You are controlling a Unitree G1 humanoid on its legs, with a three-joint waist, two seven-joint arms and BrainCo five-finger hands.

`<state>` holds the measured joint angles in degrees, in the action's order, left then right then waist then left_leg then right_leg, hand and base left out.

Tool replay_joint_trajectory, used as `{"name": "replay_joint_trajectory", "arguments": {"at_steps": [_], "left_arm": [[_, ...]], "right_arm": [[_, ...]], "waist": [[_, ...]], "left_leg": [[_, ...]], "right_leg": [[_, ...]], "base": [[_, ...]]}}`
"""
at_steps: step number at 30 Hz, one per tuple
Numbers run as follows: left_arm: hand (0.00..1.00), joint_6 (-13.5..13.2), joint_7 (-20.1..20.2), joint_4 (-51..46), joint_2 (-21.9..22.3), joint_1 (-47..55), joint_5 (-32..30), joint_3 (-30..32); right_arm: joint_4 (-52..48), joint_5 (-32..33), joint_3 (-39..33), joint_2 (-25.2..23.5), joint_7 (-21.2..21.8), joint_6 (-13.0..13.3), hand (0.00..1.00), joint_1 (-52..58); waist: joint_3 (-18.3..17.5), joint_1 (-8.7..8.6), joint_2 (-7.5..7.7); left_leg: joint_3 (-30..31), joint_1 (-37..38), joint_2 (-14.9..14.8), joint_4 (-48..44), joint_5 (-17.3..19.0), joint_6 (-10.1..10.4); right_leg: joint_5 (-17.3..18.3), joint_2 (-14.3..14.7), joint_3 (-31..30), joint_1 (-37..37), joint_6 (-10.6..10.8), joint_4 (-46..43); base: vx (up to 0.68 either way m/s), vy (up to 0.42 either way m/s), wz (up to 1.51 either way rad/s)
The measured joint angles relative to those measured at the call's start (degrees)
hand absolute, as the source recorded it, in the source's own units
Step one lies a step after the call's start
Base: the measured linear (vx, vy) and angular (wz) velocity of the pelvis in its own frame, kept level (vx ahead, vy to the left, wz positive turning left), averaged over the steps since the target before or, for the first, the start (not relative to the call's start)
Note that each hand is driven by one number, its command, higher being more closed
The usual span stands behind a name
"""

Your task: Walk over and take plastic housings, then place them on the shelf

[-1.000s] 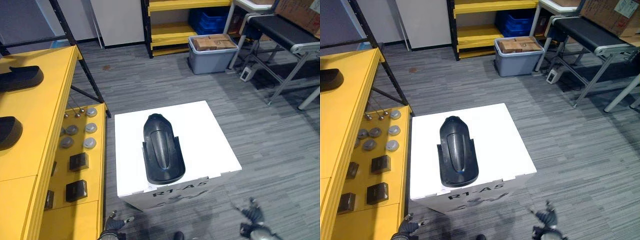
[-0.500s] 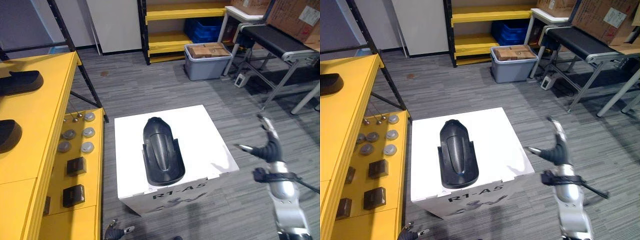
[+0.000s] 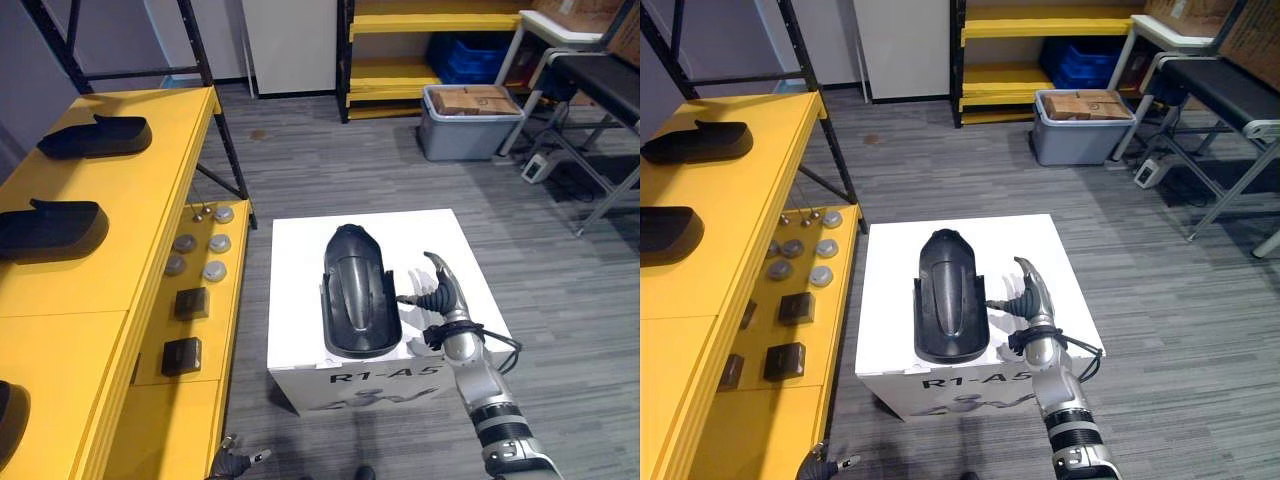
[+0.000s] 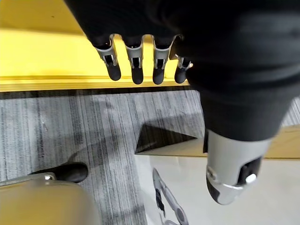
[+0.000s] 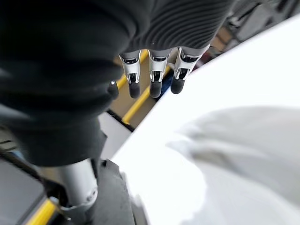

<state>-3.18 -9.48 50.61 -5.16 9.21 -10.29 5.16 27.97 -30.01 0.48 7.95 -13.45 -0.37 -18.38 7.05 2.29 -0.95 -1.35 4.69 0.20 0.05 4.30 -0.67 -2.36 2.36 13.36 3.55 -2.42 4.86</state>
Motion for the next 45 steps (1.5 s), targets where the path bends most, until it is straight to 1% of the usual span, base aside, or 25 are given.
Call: {"name": "replay_joint_trajectory", "arguments": {"at_steps": [2, 4, 8, 13, 14, 15, 21, 27, 30, 32, 37, 39, 41, 45], "left_arm": [[0.00, -0.01, -0.34, -0.27, 0.02, -0.08, 0.03, 0.00], [0.00, 0.00, -0.45, -0.47, 0.02, -0.05, 0.05, -0.03], [0.00, 0.00, -1.50, -1.08, 0.00, -0.12, 0.30, -1.09], [0.00, 0.06, -2.10, -1.09, -0.19, -0.54, 1.13, -1.79], [0.00, 0.07, -2.44, -1.13, -0.21, -0.61, 1.16, -1.93], [0.00, 0.07, -2.65, -1.13, -0.22, -0.69, 1.20, -1.95], [0.00, 0.10, -2.76, -1.14, -0.73, -1.19, 1.21, -1.98], [0.00, 0.10, -2.73, -1.13, -0.93, -1.26, 1.20, -2.16], [0.00, 0.10, -2.71, -1.14, -1.08, -1.38, 1.18, -2.16], [0.00, 0.10, -2.67, -1.18, -1.20, -1.47, 1.17, -2.16], [0.00, 0.10, -2.62, -1.26, -1.32, -1.57, 1.17, -2.13], [0.00, 0.10, -2.61, -1.49, -1.32, -1.65, 1.17, -2.11], [0.00, 0.14, -2.60, -1.59, -1.31, -1.65, 1.16, -2.12], [0.00, 0.14, -2.58, -2.21, -1.23, -1.54, 1.17, -2.07]], "right_arm": [[3.02, -1.08, 0.06, -1.07, -1.28, -0.83, 0.00, -2.01], [5.24, -2.02, 0.14, -1.40, -2.53, -0.88, 0.00, -4.60], [9.45, -2.61, 0.20, -1.50, -3.19, -1.27, 0.00, -8.57], [11.90, -4.61, 0.17, -1.48, -3.40, -1.81, 0.00, -10.77], [12.07, -4.62, 0.16, -1.49, -3.40, -2.27, 0.00, -11.20], [12.06, -4.62, 0.16, -1.51, -3.43, -2.53, 1.00, -11.36], [12.11, -4.57, -0.51, -1.09, -3.98, -2.69, 1.00, -12.05], [12.38, -3.69, -0.50, -0.34, -3.85, -2.72, 1.00, -13.07], [11.83, -2.54, -0.48, 0.03, -3.21, -2.71, 1.00, -13.03], [11.70, -2.29, -0.37, -0.11, -1.76, -2.71, 1.00, -12.78], [9.92, -2.28, -0.38, -0.95, -1.09, -2.70, 1.00, -11.37], [8.68, -2.26, -0.42, -0.95, -0.83, -2.70, 1.00, -10.41], [8.38, -2.25, -0.45, -0.96, -0.75, -2.71, 1.00, -10.00], [4.72, -1.89, -0.48, -1.46, -0.85, -2.74, 1.00, -8.38]], "waist": [[0.51, 0.24, 0.04], [0.92, 0.25, 0.02], [1.67, 0.41, 0.05], [1.89, 0.78, 0.22], [1.96, 0.80, 0.25], [2.08, 0.81, 0.30], [2.71, 0.81, 1.20], [2.82, 0.75, 1.41], [3.04, 0.79, 1.72], [3.17, 0.82, 1.96], [3.32, 0.92, 2.25], [3.35, 1.41, 2.34], [3.34, 1.35, 2.35], [3.30, 1.45, 2.46]], "left_leg": [[0.19, -0.58, 0.02, 0.53, -0.57, 0.14], [0.34, -0.51, 0.01, 1.67, -1.27, 0.17], [0.36, -0.56, 0.01, 2.01, -1.47, 0.21], [0.36, -0.38, -0.01, 2.83, -1.85, 0.18], [0.35, -0.34, -0.01, 3.02, -1.98, 0.18], [0.36, -0.23, -0.02, 3.40, -2.18, 0.13], [0.23, 0.60, -0.04, 3.91, -2.36, 0.18], [0.21, 0.70, -0.07, 3.93, -2.36, 0.18], [0.23, 1.13, -0.08, 3.92, -2.36, 0.19], [0.24, 1.49, -0.08, 3.92, -2.35, 0.20], [0.36, 1.53, -0.03, 3.89, -2.34, 0.21], [0.46, 1.53, -0.04, 3.82, -2.34, 0.21], [0.99, 1.54, -0.04, 3.75, -2.34, 0.21], [1.51, 1.51, -0.01, 3.62, -2.34, 0.22]], "right_leg": [[-0.19, -0.01, 0.19, -0.71, -0.08, 0.00], [-0.26, 0.00, 0.34, -1.16, -0.06, 0.00], [-0.34, 0.02, 0.38, -1.34, -0.04, 0.01], [-0.36, 0.04, 0.37, -1.51, -0.03, 0.02], [-0.37, 0.04, 0.37, -1.51, -0.02, 0.02], [-0.37, 0.06, 0.38, -1.51, -0.02, 0.02], [-0.37, 0.09, 0.24, -1.09, -0.02, 0.01], [-0.37, 0.10, 0.23, -1.00, -0.01, 0.01], [-0.35, 0.10, 0.26, -0.53, 0.01, 0.01], [-0.31, 0.07, 0.26, -0.13, 0.08, 0.01], [-0.29, 0.00, 0.40, -0.03, 0.10, 0.00], [-0.28, 0.00, 0.52, 0.02, 0.11, 0.00], [-0.25, -0.03, 1.22, 0.21, 0.16, 0.00], [-0.19, -0.10, 1.56, 0.38, 0.24, -0.01]], "base": [[-0.01, -0.012, 0.05], [0.00, -0.008, 0.02], [0.00, 0.000, 0.00], [0.00, 0.000, 0.00], [0.00, 0.000, 0.00], [0.00, 0.000, 0.00], [0.00, 0.000, 0.00], [0.00, 0.000, 0.00], [0.00, 0.000, 0.00], [0.00, 0.000, 0.00], [0.00, 0.000, 0.00], [0.00, -0.004, 0.02], [-0.01, -0.015, 0.12], [0.00, -0.006, 0.07]]}}
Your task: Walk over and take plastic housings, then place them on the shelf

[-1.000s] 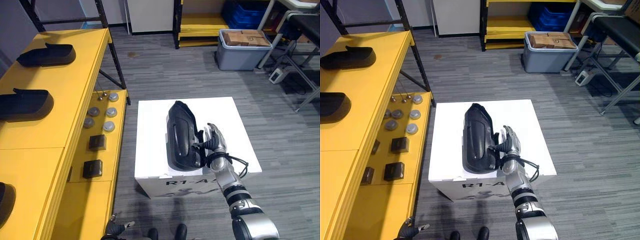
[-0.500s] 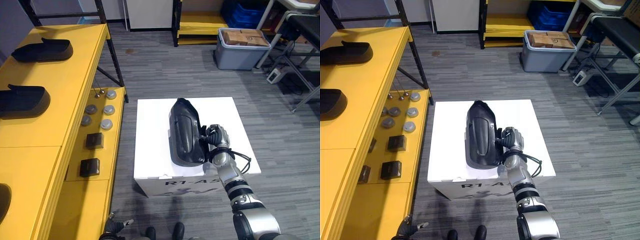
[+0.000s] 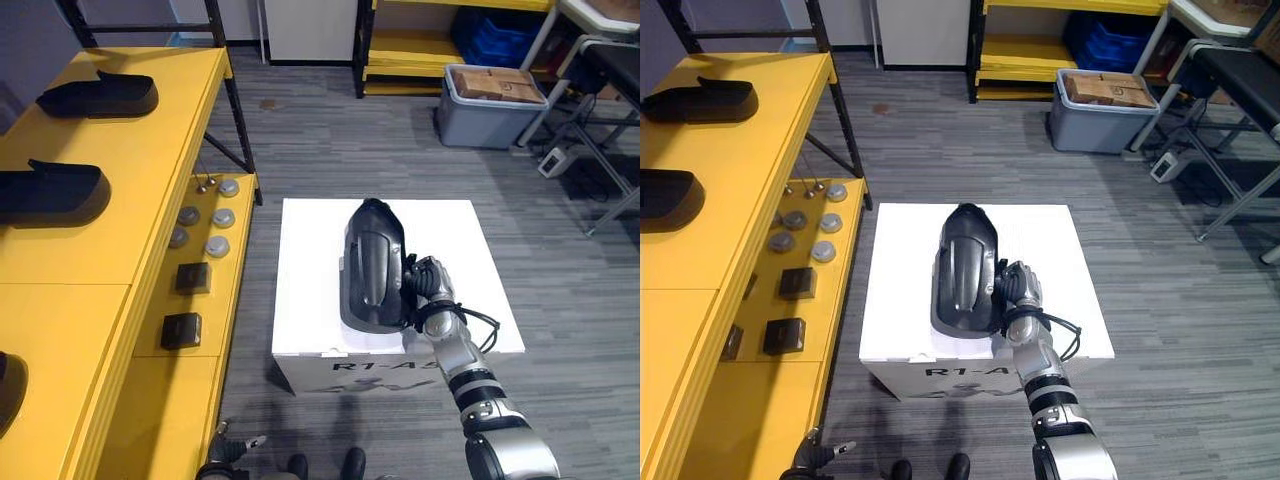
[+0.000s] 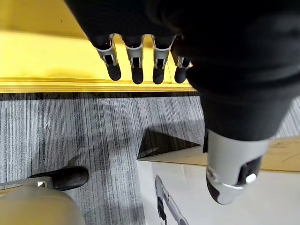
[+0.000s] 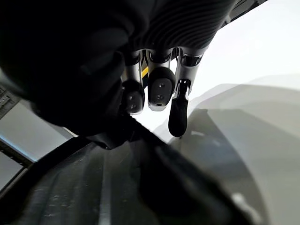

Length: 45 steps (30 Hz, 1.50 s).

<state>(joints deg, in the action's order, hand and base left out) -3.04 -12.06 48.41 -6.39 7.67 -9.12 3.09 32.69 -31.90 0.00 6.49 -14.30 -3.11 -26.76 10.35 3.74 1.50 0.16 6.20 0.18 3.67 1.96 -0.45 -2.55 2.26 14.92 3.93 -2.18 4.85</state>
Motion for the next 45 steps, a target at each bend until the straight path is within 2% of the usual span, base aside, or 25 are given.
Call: {"name": "replay_joint_trajectory", "arguments": {"at_steps": [13, 19, 22, 27, 30, 34, 36, 39, 45], "left_arm": [[0.00, -0.08, -0.46, -3.56, 1.23, 1.19, 0.16, 2.26], [0.00, -0.23, -1.60, -9.83, 2.78, 2.29, 1.12, 2.19], [0.00, -0.43, -2.66, -18.30, 2.89, 4.15, 1.16, 2.21], [0.00, -0.99, -3.95, -40.11, 5.38, 7.85, 1.17, 4.23], [0.00, -2.38, -4.02, -48.57, 5.93, 8.24, 1.36, 4.01], [0.00, -5.33, -4.12, -60.91, 5.53, 7.82, 5.50, 0.86], [0.00, -6.30, -4.00, -63.51, 4.93, 7.59, 6.99, -1.51], [0.00, -7.26, -3.36, -64.35, 3.29, 6.24, 10.23, -7.57], [0.00, -7.40, -2.00, -64.16, 3.18, 2.45, 11.34, -13.98]], "right_arm": [[-14.30, 1.27, -0.06, -0.67, -2.96, 0.18, 1.00, 4.85], [-20.27, 1.44, -0.02, -0.68, -4.55, 2.07, 1.00, 7.32], [-24.83, 1.51, 0.03, -0.68, -5.01, 2.70, 1.00, 9.67], [-31.64, 1.34, 0.08, -0.66, -6.07, 3.90, 1.00, 11.35], [-34.79, 1.05, 0.13, -0.66, -6.31, 4.38, 1.00, 11.98], [-38.08, 0.79, 1.52, -0.62, -6.58, 4.59, 1.00, 12.99], [-38.92, 0.78, 3.42, -0.55, -6.57, 5.18, 1.00, 13.11], [-39.50, 0.75, 6.90, 0.03, -6.46, 6.20, 1.00, 13.10], [-41.57, 0.74, 13.21, 0.42, -5.52, 8.21, 1.00, 12.76]], "waist": [[-0.28, -0.14, 0.30], [-1.46, 0.05, 0.53], [-1.83, 0.09, 0.62], [-2.24, 0.07, 0.63], [-2.76, 0.10, 0.62], [-3.80, 0.05, 0.58], [-3.81, 0.03, 0.58], [-4.05, 0.03, 0.56], [-4.24, 0.06, 0.53]], "left_leg": [[0.17, -0.09, 0.89, -1.20, 0.09, 0.14], [0.20, -0.27, 1.40, -1.59, 0.12, 0.18], [0.45, -0.54, 1.53, -1.71, 0.11, 0.16], [0.76, -0.64, 1.65, -2.03, 0.10, 0.12], [1.05, -0.60, 1.65, -2.05, 0.09, 0.10], [1.60, 0.18, 1.74, -2.05, 0.09, 0.02], [1.60, 0.43, 1.69, -2.06, 0.10, 0.02], [1.55, 0.56, 1.59, -2.06, 0.12, -0.02], [0.25, 0.74, 1.34, -2.33, 0.32, -0.32]], "right_leg": [[0.59, -1.15, 0.30, 0.30, 0.89, -0.72], [0.97, -1.72, 0.31, 0.05, 1.33, -1.40], [0.98, -1.80, 0.30, -0.11, 1.31, -1.40], [0.97, -1.89, 0.49, 0.09, 1.29, -1.24], [0.97, -1.88, 0.68, 0.27, 1.29, -1.13], [0.95, -1.87, 1.34, 1.69, 1.27, -0.25], [0.95, -1.80, 1.34, 1.99, 1.25, -0.18], [0.87, -1.67, 1.29, 2.15, 1.14, -0.12], [0.54, -1.38, 0.15, 2.11, 0.69, -0.05]], "base": [[0.00, 0.005, 0.01], [0.00, 0.011, 0.01], [0.00, 0.007, 0.02], [0.00, 0.000, 0.00], [0.00, -0.001, 0.03], [0.00, -0.004, 0.08], [0.00, 0.000, 0.00], [0.00, 0.000, 0.00], [-0.01, 0.009, -0.09]]}}
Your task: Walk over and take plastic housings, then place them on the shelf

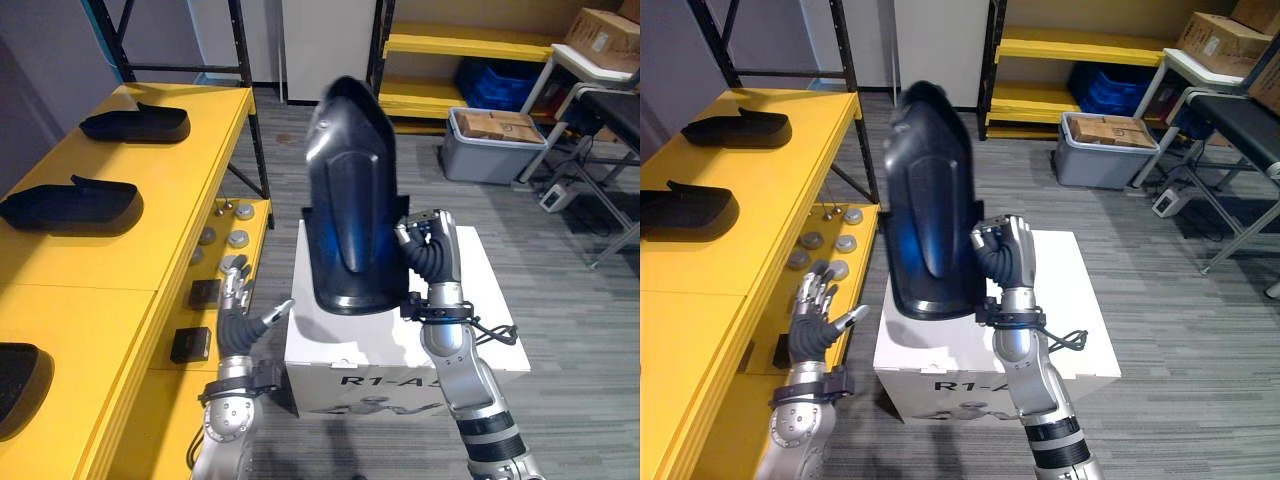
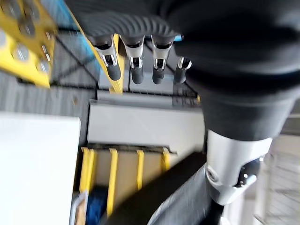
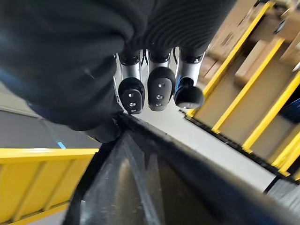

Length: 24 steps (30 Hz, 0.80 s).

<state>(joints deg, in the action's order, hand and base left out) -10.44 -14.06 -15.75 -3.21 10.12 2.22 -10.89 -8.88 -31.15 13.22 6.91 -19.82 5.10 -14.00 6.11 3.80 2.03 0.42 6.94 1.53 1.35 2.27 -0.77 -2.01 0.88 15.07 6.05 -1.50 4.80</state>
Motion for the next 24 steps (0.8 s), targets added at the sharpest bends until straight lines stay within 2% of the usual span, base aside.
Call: {"name": "replay_joint_trajectory", "arguments": {"at_steps": [8, 9, 20, 21, 24], "left_arm": [[0.00, 0.13, 0.41, 5.04, -0.35, -4.73, 0.59, -5.91], [1.00, 0.18, 0.41, 5.67, -0.46, -5.05, 0.96, -6.05], [1.00, 0.72, -2.41, 9.13, -1.22, -8.39, 6.61, -7.03], [1.00, 1.00, -3.10, 9.40, -1.33, -8.76, 6.91, -7.01], [1.00, 1.89, -4.11, 9.52, -1.79, -8.80, 7.74, -6.94]], "right_arm": [[-1.40, 0.05, 5.01, -0.04, 0.69, 0.66, 1.00, -0.25], [-1.51, 0.05, 5.32, 0.06, 0.71, 0.71, 1.00, -0.44], [-1.51, 0.11, 7.81, 0.25, 0.53, 0.91, 1.00, -2.15], [-1.52, 0.13, 8.17, 0.29, 0.48, 1.19, 0.00, -2.14], [-1.53, 0.56, 9.58, 0.91, 0.35, 2.65, 0.00, -2.06]], "waist": [[-0.62, -0.26, -0.29], [-0.63, -0.28, -0.29], [-2.05, -1.68, -0.95], [-2.08, -1.75, -0.97], [-2.21, -2.39, -1.07]], "left_leg": [[-1.03, -0.12, -0.12, -0.67, 0.34, -0.51], [-1.13, -0.12, -0.16, -0.67, 0.34, -0.51], [-2.13, -0.85, -0.30, -0.92, 0.34, -0.51], [-2.13, -0.86, -0.33, -0.97, 0.34, -0.51], [-2.11, -0.90, -0.38, -1.01, 0.34, -0.51]], "right_leg": [[-0.34, 0.19, -0.96, -0.18, -0.32, 0.06], [-0.41, 0.26, -1.24, -0.24, -0.32, 0.07], [-1.31, 0.39, -2.01, -1.23, -0.47, 0.10], [-1.38, 0.41, -2.01, -1.23, -0.50, 0.11], [-1.57, 0.46, -1.99, -1.23, -0.61, 0.13]], "base": [[-0.01, 0.009, -0.07], [-0.01, 0.015, -0.14], [-0.01, 0.007, -0.05], [-0.03, -0.002, 0.00], [-0.03, 0.000, 0.01]]}}
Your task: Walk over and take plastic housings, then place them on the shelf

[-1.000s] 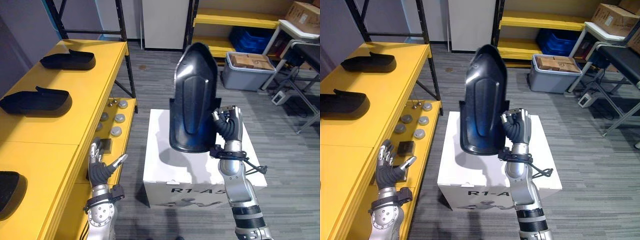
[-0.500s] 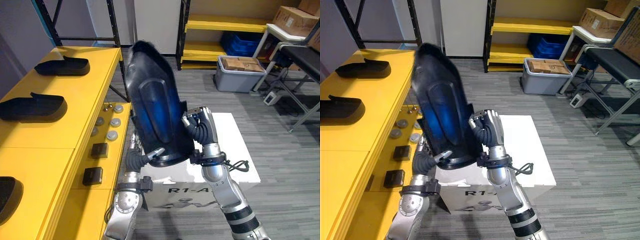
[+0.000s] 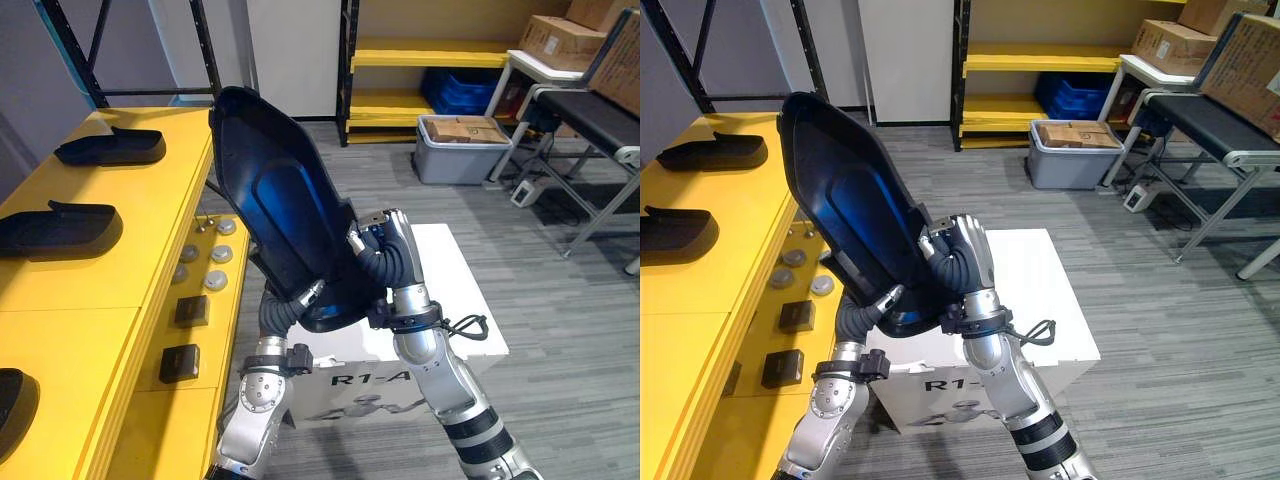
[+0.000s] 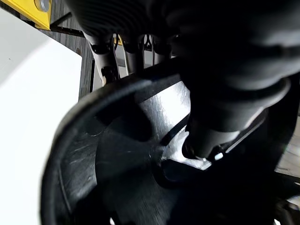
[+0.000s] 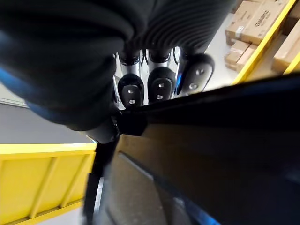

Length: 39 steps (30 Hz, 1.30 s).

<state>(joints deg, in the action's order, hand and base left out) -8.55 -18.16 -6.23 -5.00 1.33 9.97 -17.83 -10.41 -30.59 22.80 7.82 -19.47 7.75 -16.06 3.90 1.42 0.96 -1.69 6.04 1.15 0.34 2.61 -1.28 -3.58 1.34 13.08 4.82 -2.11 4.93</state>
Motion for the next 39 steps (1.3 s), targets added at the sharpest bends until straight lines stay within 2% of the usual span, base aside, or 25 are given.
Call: {"name": "replay_joint_trajectory", "arguments": {"at_steps": [10, 15, 17, 20, 21, 22, 24, 25, 27, 30, 31, 34, 39], "left_arm": [[1.00, 0.50, 0.08, -0.05, -0.09, -0.90, -1.92, 0.86], [1.00, 0.51, 2.35, -1.08, 0.08, -0.90, -4.47, 1.90], [1.00, 0.50, 3.09, -2.34, 0.32, -0.89, -5.69, 2.85], [1.00, 0.30, 4.07, -3.68, 0.86, 0.00, -5.75, 5.90], [1.00, 0.17, 4.18, -4.24, 1.17, 0.82, -5.74, 7.72], [1.00, 0.09, 4.23, -4.28, 1.19, 1.22, -5.74, 8.69], [1.00, 0.08, 4.33, -4.26, 1.21, 3.39, -5.67, 11.69], [1.00, 0.10, 4.35, -4.26, 1.24, 3.96, -5.64, 12.20], [1.00, 0.20, 4.74, -4.19, 1.78, 5.83, -5.64, 13.40], [1.00, 0.21, 5.01, -4.05, 2.70, 7.16, -5.61, 14.79], [1.00, 0.21, 5.06, -4.03, 2.75, 7.40, -5.60, 15.18], [1.00, 0.21, 5.66, -3.92, 2.76, 8.88, -5.53, 17.87], [1.00, 0.17, 6.67, -3.94, 3.13, 13.19, -4.38, 18.83]], "right_arm": [[0.01, 5.70, -1.93, 1.58, 0.82, 2.01, 0.00, 3.15], [-3.33, 8.97, -5.27, 4.01, 3.73, 3.46, 0.00, 5.82], [-6.75, 9.96, -9.15, 4.46, 4.67, 4.42, 0.00, 7.37], [-9.77, 13.95, -21.42, 4.86, 4.14, 4.79, 0.00, 7.97], [-9.78, 16.33, -27.30, 5.01, 3.45, 4.76, 0.00, 8.07], [-9.82, 18.28, -29.80, 5.08, 3.16, 4.78, 0.00, 8.24], [-9.88, 27.53, -37.45, 5.21, 3.22, 5.29, 0.00, 9.65], [-9.85, 30.47, -38.89, 5.19, 3.39, 5.74, 0.00, 10.07], [-9.14, 43.93, -44.71, 5.08, 4.91, 8.93, 0.00, 11.83], [-5.54, 53.94, -51.33, 4.60, 5.77, 11.61, 0.00, 14.75], [-4.15, 55.00, -52.19, 4.46, 5.93, 11.77, 0.00, 15.45], [5.76, 56.49, -54.32, 2.85, 6.09, 11.57, 0.00, 22.16], [21.88, 52.51, -54.07, -1.77, 8.16, 5.90, 0.00, 32.03]], "waist": [[-1.27, -0.58, -0.31], [-1.27, -0.55, -0.33], [-1.27, -0.56, -0.34], [-1.26, -0.75, -0.36], [-1.26, -0.90, -0.39], [-1.26, -1.09, -0.40], [-1.26, -1.70, -0.52], [-1.25, -1.90, -0.56], [-1.23, -2.09, -0.77], [-1.26, -2.42, -0.85], [-1.26, -2.62, -0.85], [-1.31, -3.60, -0.99], [-1.74, -3.93, -2.20]], "left_leg": [[-0.39, -0.77, -0.15, -0.49, 0.01, -0.01], [-0.92, -0.70, -0.22, -0.56, 0.01, -0.01], [-1.42, -0.62, -0.26, -0.56, 0.03, -0.04], [-1.77, -0.44, -0.28, -0.51, 0.15, -0.22], [-1.88, -0.44, -0.28, -0.48, 0.21, -0.29], [-2.05, -0.45, -0.28, -0.47, 0.23, -0.31], [-2.26, -0.52, -0.37, -0.39, 0.27, -0.34], [-2.26, -0.59, -0.39, -0.38, 0.27, -0.34], [-2.43, -0.78, -0.43, -0.35, 0.27, -0.34], [-2.71, -0.81, -0.45, -0.34, 0.27, -0.34], [-2.71, -0.81, -0.45, -0.34, 0.27, -0.34], [-2.82, -0.85, -0.49, -0.24, 0.28, -0.35], [-2.94, -0.81, -0.56, 0.42, 0.38, -0.36]], "right_leg": [[-0.62, 0.13, -0.20, -0.72, -0.38, -0.01], [-0.81, 0.20, -0.58, -0.71, -0.36, -0.01], [-0.93, 0.27, -1.34, -0.79, -0.28, -0.01], [-1.01, 0.28, -1.62, -0.77, -0.17, 0.00], [-1.02, 0.29, -1.71, -0.82, -0.15, 0.02], [-1.02, 0.31, -1.74, -0.85, -0.15, 0.03], [-1.01, 0.43, -1.97, -1.06, -0.15, 0.05], [-1.01, 0.45, -1.97, -1.13, -0.15, 0.05], [-1.02, 0.52, -2.27, -1.48, -0.15, 0.04], [-1.02, 0.56, -2.63, -1.61, -0.16, 0.03], [-1.02, 0.56, -2.63, -1.61, -0.15, 0.03], [-1.01, 0.60, -2.78, -1.75, -0.15, 0.05], [-0.94, 0.66, -2.90, -1.86, -0.09, 0.01]], "base": [[-0.01, 0.000, -0.01], [-0.01, 0.001, -0.03], [-0.02, 0.009, -0.14], [-0.01, 0.005, -0.09], [-0.01, 0.002, -0.03], [-0.01, 0.000, -0.04], [0.00, -0.008, -0.04], [0.01, -0.014, -0.04], [0.02, -0.013, -0.06], [0.02, -0.007, -0.06], [0.00, 0.000, 0.00], [0.00, 0.000, 0.00], [0.00, 0.000, 0.00]]}}
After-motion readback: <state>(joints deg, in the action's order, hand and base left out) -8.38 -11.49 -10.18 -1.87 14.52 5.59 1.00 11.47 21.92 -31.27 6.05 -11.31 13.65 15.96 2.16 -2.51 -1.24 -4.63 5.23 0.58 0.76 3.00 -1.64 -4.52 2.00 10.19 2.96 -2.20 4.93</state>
